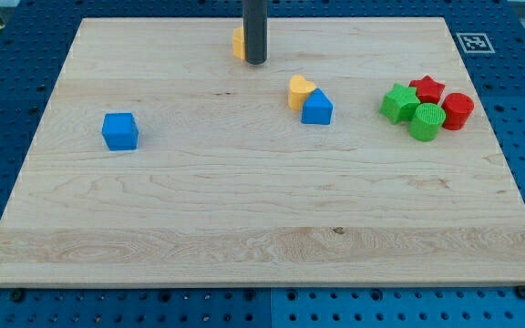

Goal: Move the yellow heart towards the bottom center

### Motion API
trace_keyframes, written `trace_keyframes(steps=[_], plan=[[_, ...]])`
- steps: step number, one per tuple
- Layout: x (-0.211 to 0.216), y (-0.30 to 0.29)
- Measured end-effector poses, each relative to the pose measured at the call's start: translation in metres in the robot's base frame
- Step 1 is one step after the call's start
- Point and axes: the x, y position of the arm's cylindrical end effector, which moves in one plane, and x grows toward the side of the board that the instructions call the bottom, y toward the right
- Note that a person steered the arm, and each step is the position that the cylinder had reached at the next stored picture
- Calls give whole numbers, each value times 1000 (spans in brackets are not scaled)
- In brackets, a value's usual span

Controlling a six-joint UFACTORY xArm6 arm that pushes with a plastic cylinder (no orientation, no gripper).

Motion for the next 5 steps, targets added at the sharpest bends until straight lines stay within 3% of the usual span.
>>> trace_keyframes(steps=[5], plan=[[21,0]])
